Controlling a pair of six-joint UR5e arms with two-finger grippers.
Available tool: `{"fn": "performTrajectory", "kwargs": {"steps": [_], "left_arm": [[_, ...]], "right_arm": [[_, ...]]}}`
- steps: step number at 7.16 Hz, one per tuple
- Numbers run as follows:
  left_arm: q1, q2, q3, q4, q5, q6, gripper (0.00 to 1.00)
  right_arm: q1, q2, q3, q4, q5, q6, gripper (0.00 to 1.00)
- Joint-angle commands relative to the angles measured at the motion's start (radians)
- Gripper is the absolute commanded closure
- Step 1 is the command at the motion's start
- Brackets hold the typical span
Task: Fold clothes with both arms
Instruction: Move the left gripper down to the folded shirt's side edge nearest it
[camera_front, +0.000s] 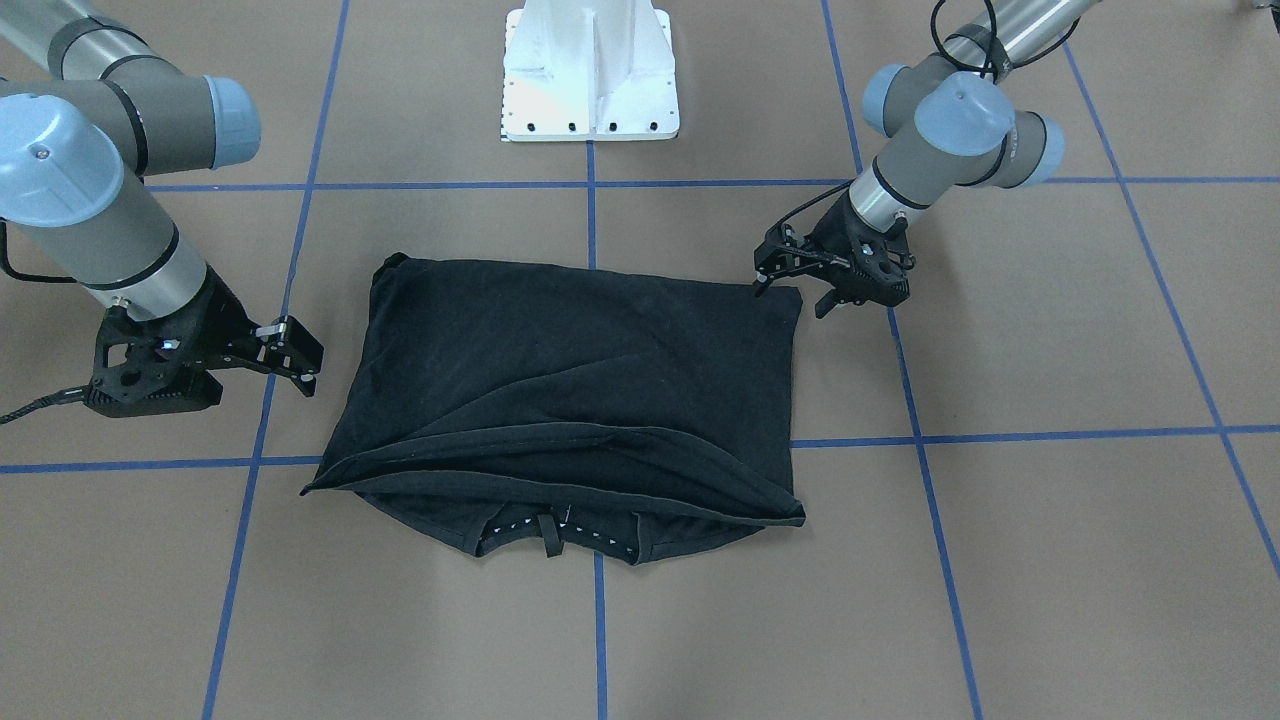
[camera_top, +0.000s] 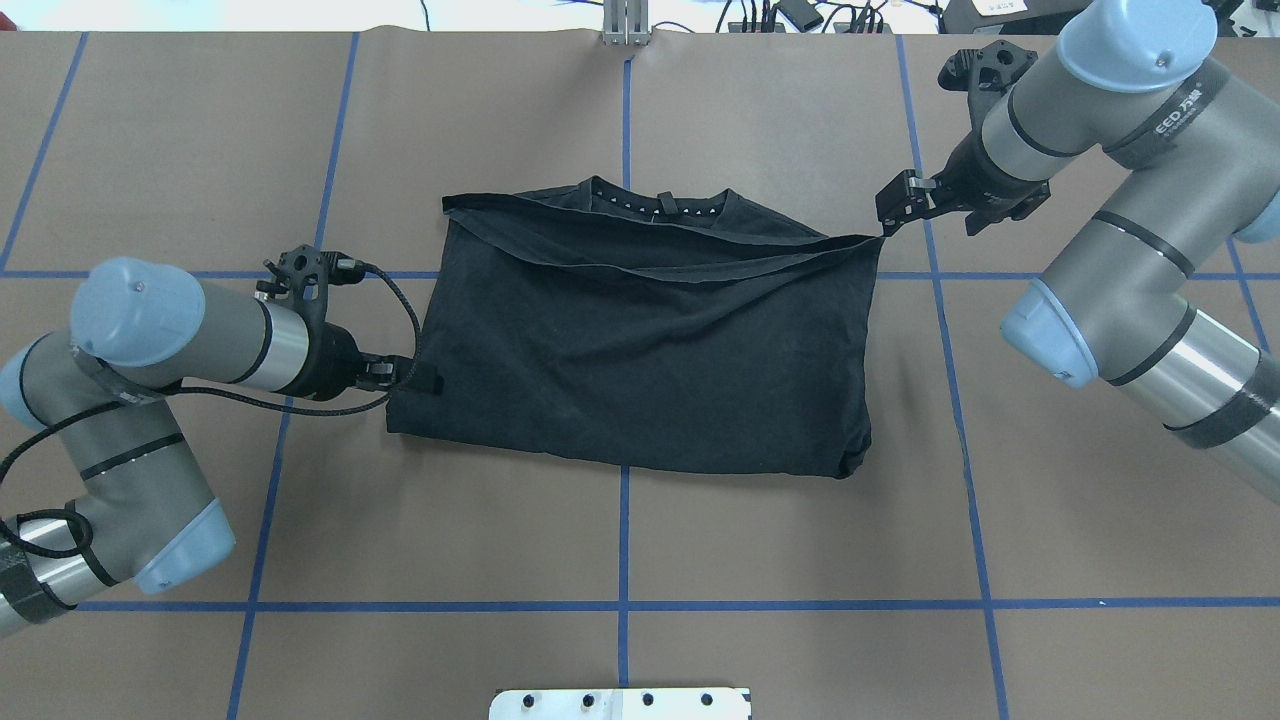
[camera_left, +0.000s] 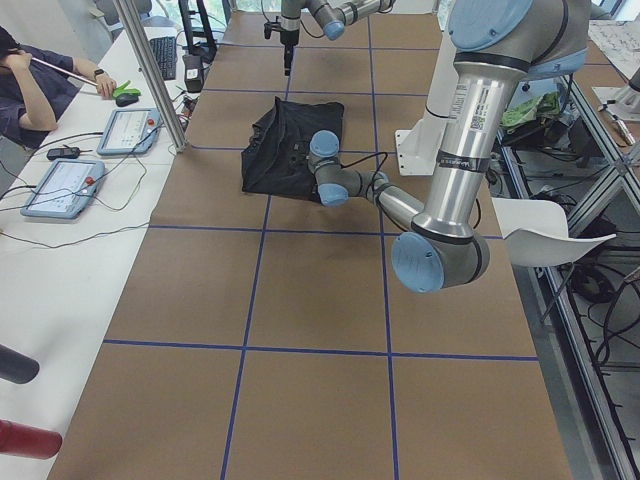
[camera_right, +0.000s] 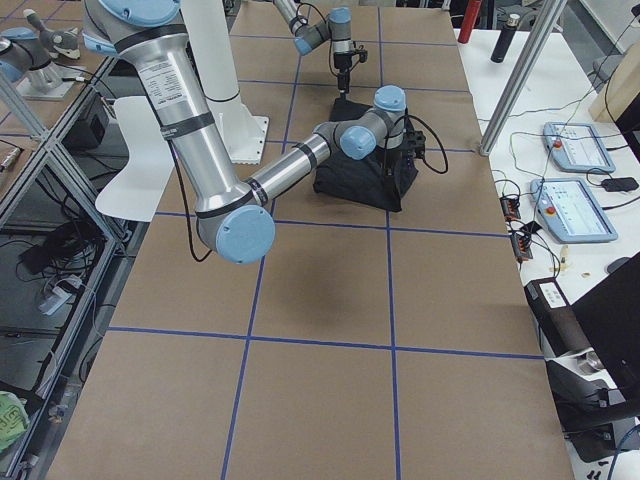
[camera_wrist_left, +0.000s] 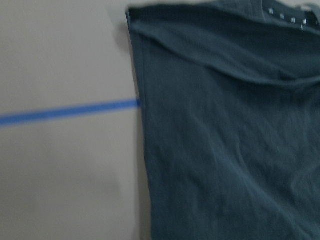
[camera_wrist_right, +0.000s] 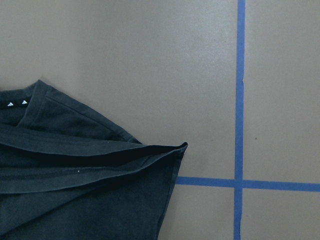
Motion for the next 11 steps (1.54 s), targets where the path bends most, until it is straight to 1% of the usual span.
{"fn": "performTrajectory", "kwargs": {"steps": [1,2,3,5,6,8,9,10,11], "left_arm": [[0.015,0.002,0.035,-0.013,0.010,-0.003,0.01],[0.015,0.002,0.060,-0.048,0.010,-0.003,0.02],[0.015,0.002,0.083,-0.085,0.009,-0.006,0.16],[0.015,0.001,0.080,-0.087,0.003,-0.012,0.59],[0.015,0.001,0.078,-0.089,0.000,-0.012,0.63],[0.015,0.002,0.075,-0.087,-0.003,-0.012,0.73],[0.015,0.002,0.072,-0.087,-0.003,-0.012,0.89],[0.013,0.004,0.068,-0.087,-0.003,-0.014,1.00],[0.013,0.005,0.051,-0.078,-0.003,-0.014,1.00]], "right_arm": [[-0.001,0.000,0.000,0.000,-0.003,0.000,0.01],[-0.001,0.000,0.000,0.000,-0.004,0.000,0.01],[-0.001,-0.002,0.000,0.000,-0.006,0.000,0.01],[-0.001,-0.002,0.000,0.000,-0.006,0.000,0.01],[-0.001,-0.002,0.000,0.000,-0.007,0.000,0.01],[-0.002,-0.007,0.000,0.002,-0.009,0.000,0.01],[-0.002,-0.007,0.000,0.002,-0.011,0.000,0.01],[-0.004,-0.007,0.000,0.002,-0.009,0.000,0.01],[-0.004,-0.007,0.002,0.002,-0.009,0.002,0.01]]}}
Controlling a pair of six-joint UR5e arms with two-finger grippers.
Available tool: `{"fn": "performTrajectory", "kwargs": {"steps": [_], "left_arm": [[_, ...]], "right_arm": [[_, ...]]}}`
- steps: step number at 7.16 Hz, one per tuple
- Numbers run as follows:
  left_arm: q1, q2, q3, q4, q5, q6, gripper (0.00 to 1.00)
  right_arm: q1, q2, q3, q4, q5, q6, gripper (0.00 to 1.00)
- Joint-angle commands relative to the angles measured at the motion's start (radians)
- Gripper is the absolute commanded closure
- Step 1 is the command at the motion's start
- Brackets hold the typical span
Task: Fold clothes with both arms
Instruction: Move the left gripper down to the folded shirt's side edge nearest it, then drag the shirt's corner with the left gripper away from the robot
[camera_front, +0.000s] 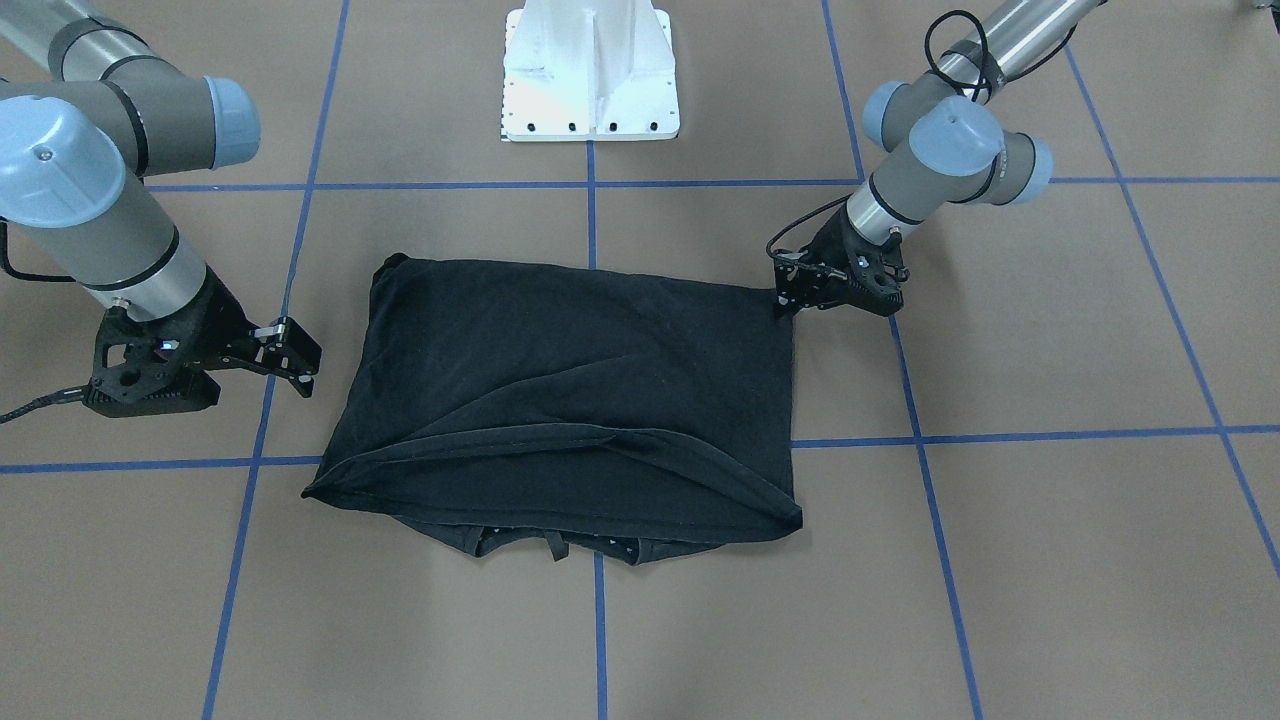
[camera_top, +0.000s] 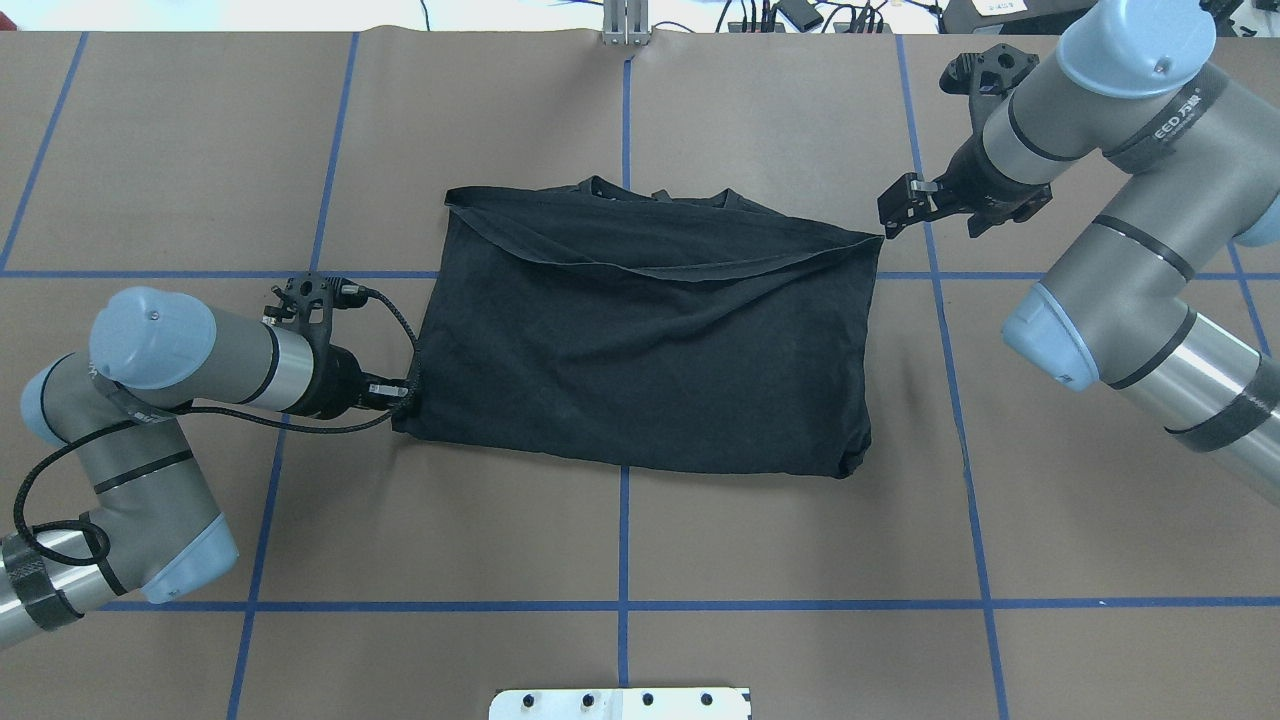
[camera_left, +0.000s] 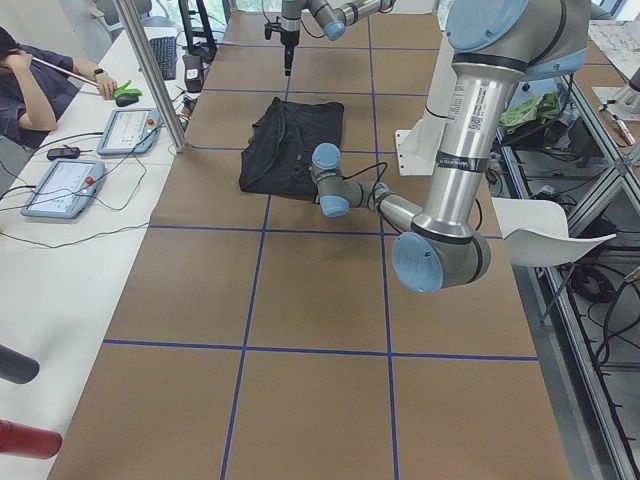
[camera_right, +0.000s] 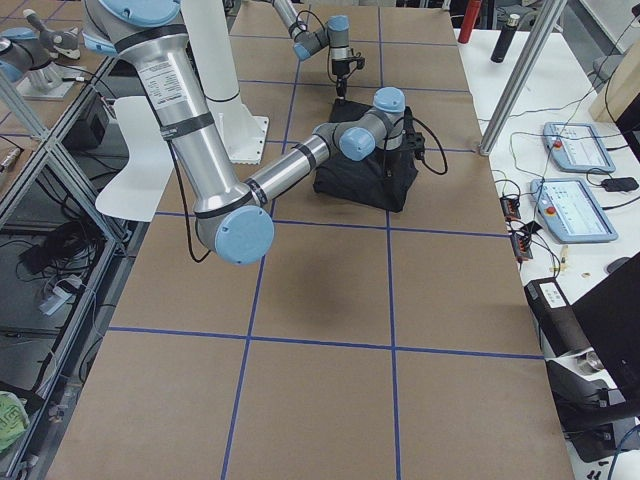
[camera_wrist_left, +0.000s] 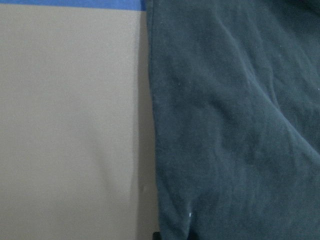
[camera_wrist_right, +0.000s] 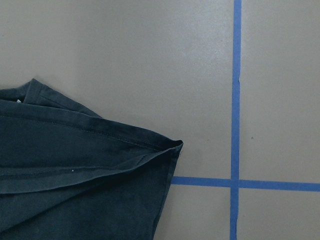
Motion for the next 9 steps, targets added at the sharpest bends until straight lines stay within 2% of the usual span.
{"fn": "performTrajectory", "kwargs": {"steps": [1,3,5,6,8,9], "left_arm": [[-0.004,0.005,-0.024,0.015,-0.002,0.004,1.00],[-0.058,0.015,-0.017,0.023,-0.023,0.074,1.00],[-0.167,0.005,-0.001,0.149,-0.019,0.300,1.00],[-0.230,-0.032,0.043,0.194,-0.014,0.396,1.00],[-0.318,-0.215,0.331,0.176,-0.011,0.524,1.00],[-0.355,-0.327,0.505,0.117,-0.011,0.562,1.00]], "right_arm": [[-0.005,-0.002,0.007,0.000,0.000,0.006,0.01],[-0.014,-0.002,0.009,0.002,0.000,0.010,0.01],[-0.017,0.000,0.018,0.002,0.002,0.012,0.01],[-0.021,0.000,0.021,0.002,0.003,0.012,0.01],[-0.025,0.001,0.021,0.002,0.000,0.012,0.01],[-0.027,0.001,0.029,0.002,0.002,0.014,0.01]]}}
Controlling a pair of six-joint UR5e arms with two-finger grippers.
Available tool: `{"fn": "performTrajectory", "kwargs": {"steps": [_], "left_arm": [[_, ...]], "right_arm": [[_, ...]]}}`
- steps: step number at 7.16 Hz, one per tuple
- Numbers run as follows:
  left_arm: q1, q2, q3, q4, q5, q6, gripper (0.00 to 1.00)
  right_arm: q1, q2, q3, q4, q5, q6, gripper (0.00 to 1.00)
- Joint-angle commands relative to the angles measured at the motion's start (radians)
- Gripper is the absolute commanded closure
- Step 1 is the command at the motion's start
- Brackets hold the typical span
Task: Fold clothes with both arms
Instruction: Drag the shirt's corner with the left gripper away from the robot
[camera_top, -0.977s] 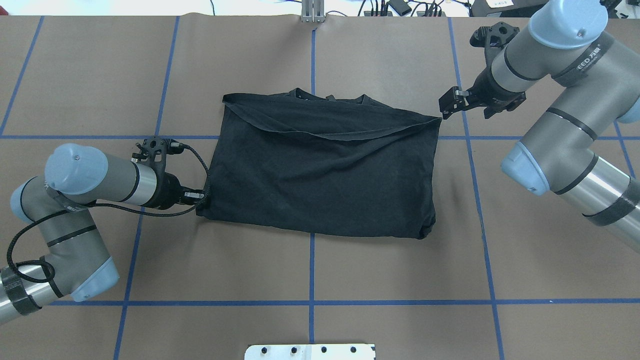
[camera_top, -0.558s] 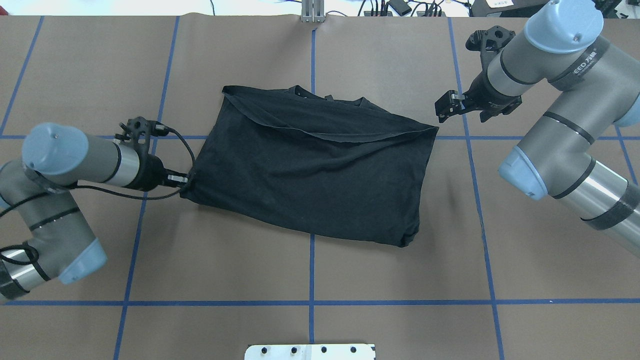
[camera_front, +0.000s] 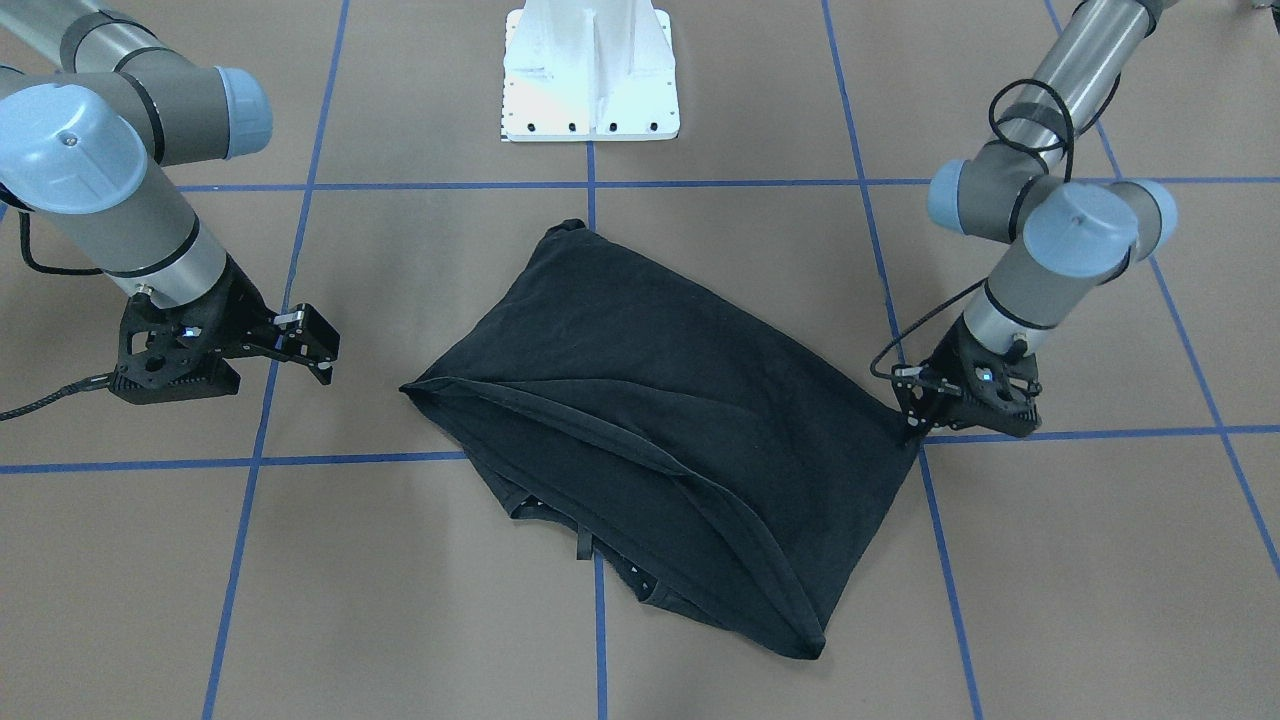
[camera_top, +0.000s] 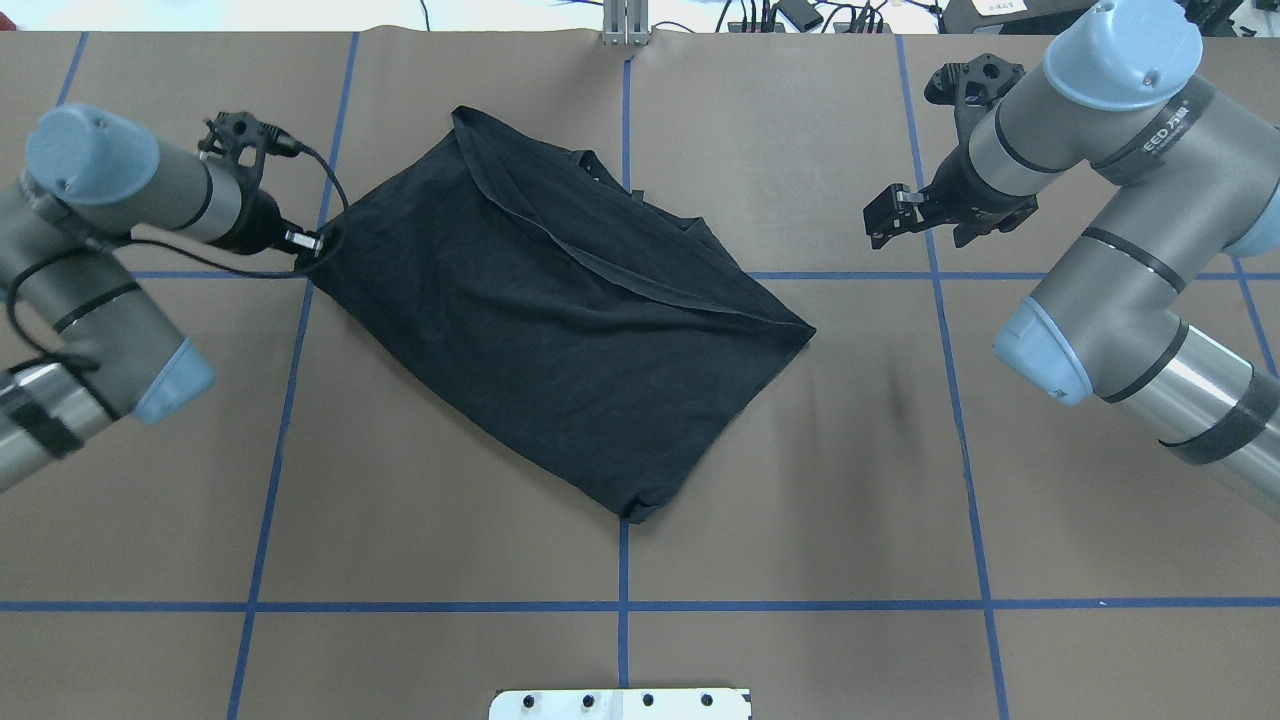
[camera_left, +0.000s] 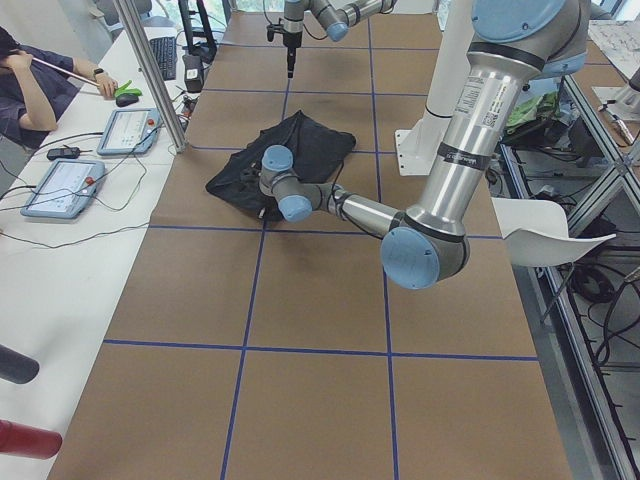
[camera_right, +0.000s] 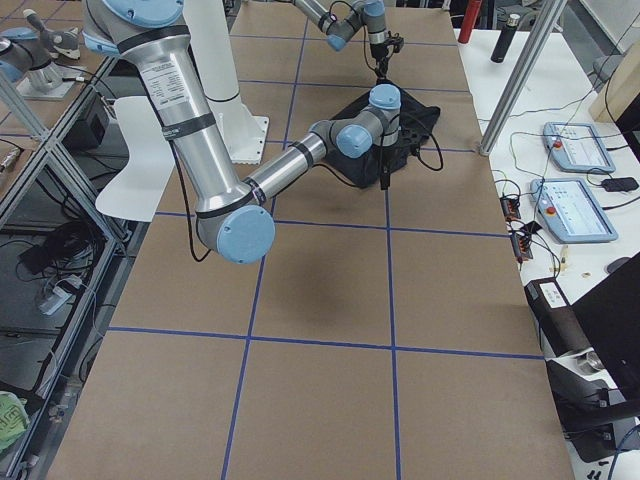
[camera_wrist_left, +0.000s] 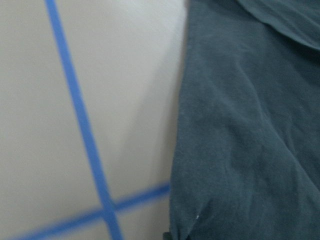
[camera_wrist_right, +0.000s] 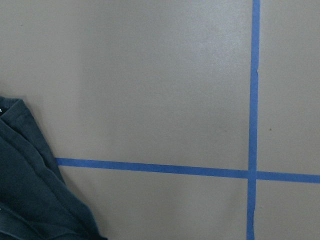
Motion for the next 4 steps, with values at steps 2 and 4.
{"fn": "performTrajectory", "kwargs": {"steps": [2,4], "left_arm": [[-0.066,-0.284,0.473,-0.161,0.050,0.089,1.00],[-0.131,-0.303,0.491,-0.160,0.026,0.209,0.90]], "right_arm": [[-0.004,0.001,0.006,0.000,-0.001,0.001,0.01],[-0.019,0.010,0.001,0.005,-0.004,0.003,0.01]]}}
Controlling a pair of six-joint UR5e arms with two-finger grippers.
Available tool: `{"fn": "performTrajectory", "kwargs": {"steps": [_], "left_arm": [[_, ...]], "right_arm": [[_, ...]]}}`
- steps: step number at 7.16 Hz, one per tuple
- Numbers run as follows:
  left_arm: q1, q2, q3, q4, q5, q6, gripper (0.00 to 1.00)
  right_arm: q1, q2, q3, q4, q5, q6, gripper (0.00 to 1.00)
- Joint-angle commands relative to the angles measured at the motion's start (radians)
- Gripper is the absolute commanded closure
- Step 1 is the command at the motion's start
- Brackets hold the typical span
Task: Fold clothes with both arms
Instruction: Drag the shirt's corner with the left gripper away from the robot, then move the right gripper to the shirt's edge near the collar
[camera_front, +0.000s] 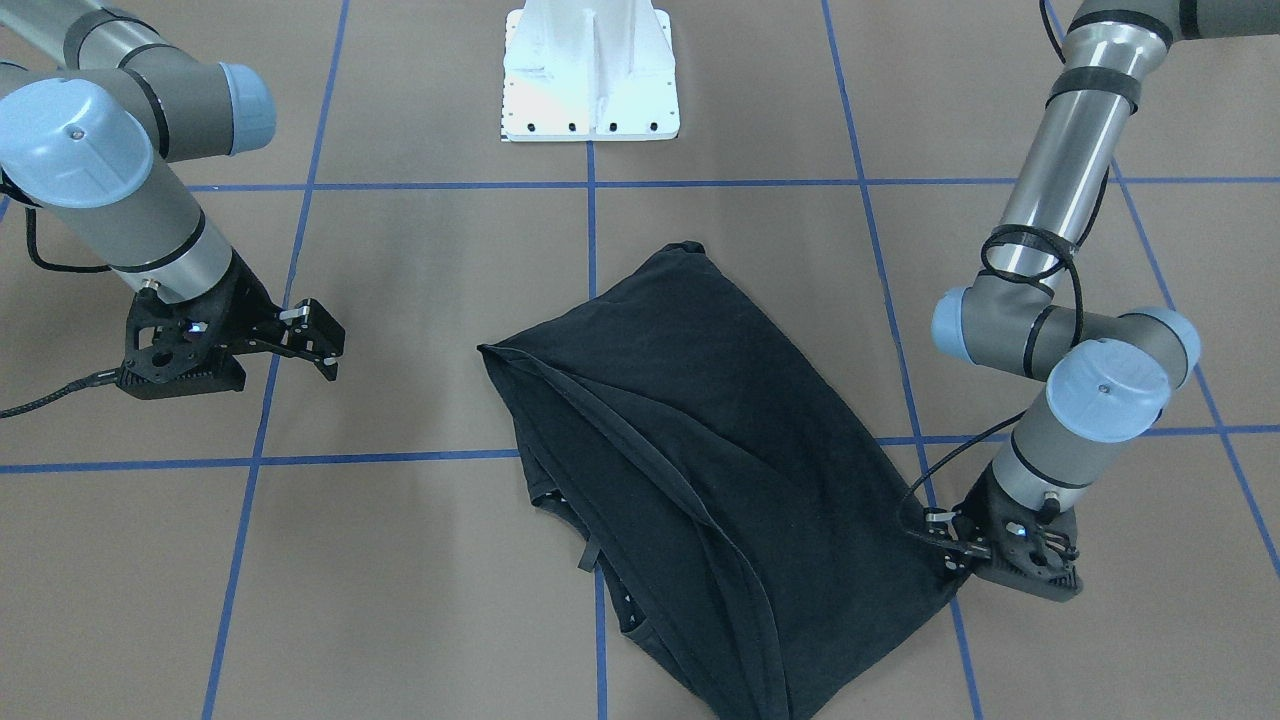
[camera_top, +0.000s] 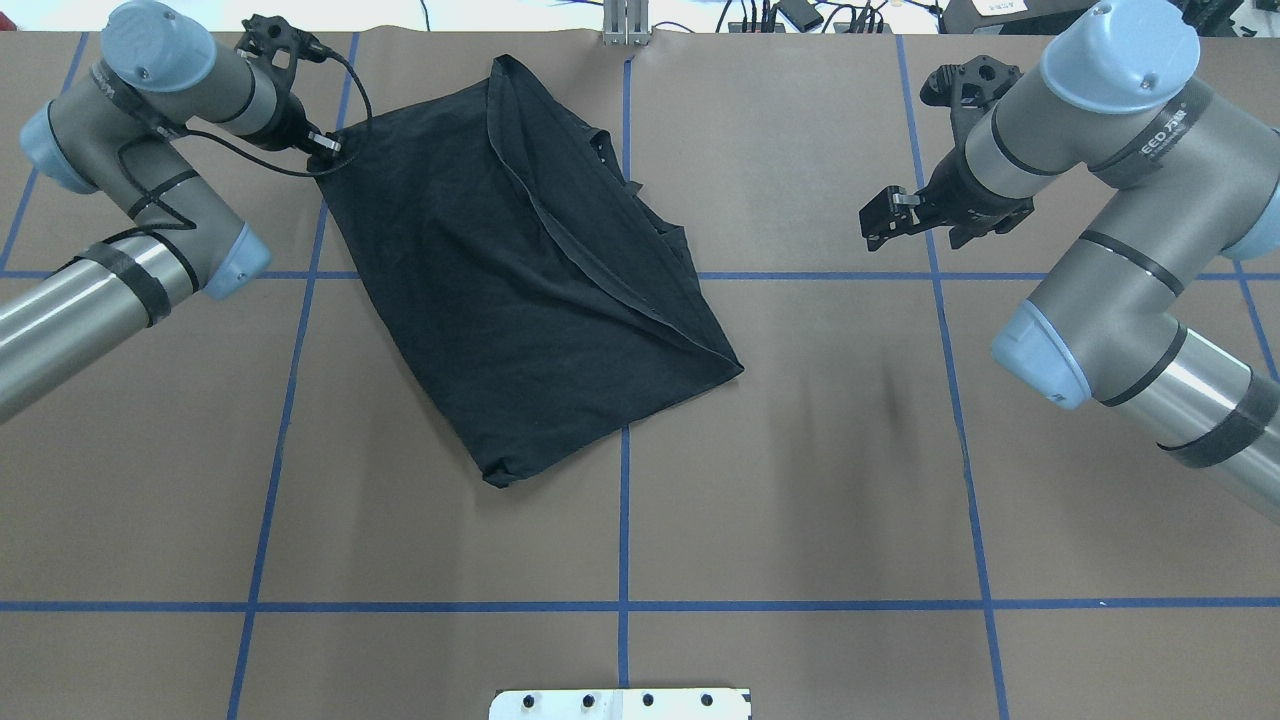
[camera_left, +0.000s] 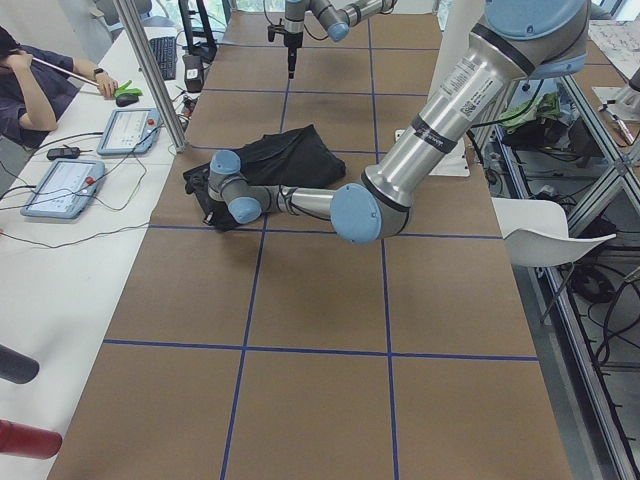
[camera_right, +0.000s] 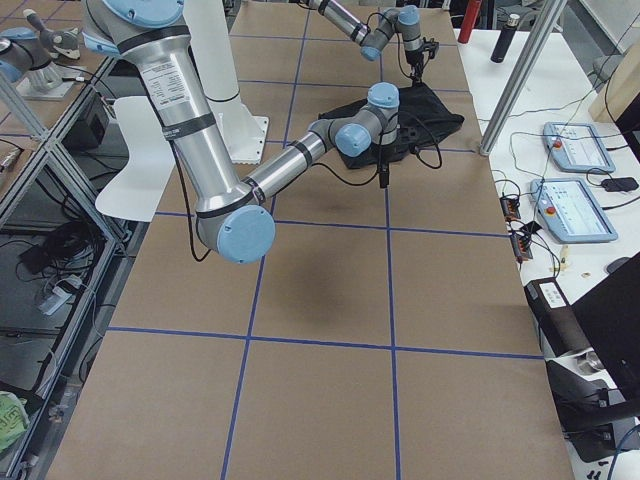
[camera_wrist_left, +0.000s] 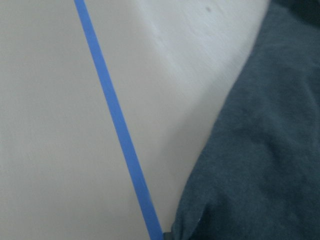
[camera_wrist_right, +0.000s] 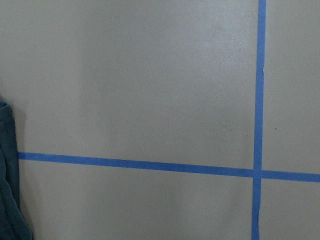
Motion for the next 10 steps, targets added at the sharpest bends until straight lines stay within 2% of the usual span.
{"fn": "performTrajectory", "kwargs": {"steps": [1,2,3,4,5,7,8,10], "left_arm": [[-0.043,-0.017,0.006,-0.015,-0.035,0.072,0.01],[-0.056,-0.011,-0.042,-0.006,-0.055,0.072,0.00],[-0.071,0.007,-0.054,-0.007,-0.131,0.072,0.00],[-0.079,0.033,-0.085,-0.007,-0.153,0.072,0.00],[-0.077,0.087,-0.150,-0.003,-0.156,0.070,0.00],[-0.077,0.139,-0.212,-0.001,-0.158,0.058,0.00],[-0.076,0.149,-0.219,-0.004,-0.159,0.056,0.00],[-0.076,0.150,-0.223,-0.004,-0.158,0.055,0.00]], "right_arm": [[-0.026,0.011,-0.007,0.006,-0.003,0.007,0.01],[-0.051,0.021,-0.013,0.007,-0.009,0.033,0.01],[-0.089,0.063,-0.032,0.007,-0.060,0.068,0.01],[-0.123,0.147,-0.103,0.009,-0.095,0.126,0.01],[-0.150,0.270,-0.224,0.036,-0.114,0.207,0.01],[-0.178,0.375,-0.469,0.278,-0.160,0.331,0.01],[-0.184,0.428,-0.540,0.291,-0.180,0.345,0.02],[-0.217,0.441,-0.576,0.317,-0.224,0.354,0.05]]}}
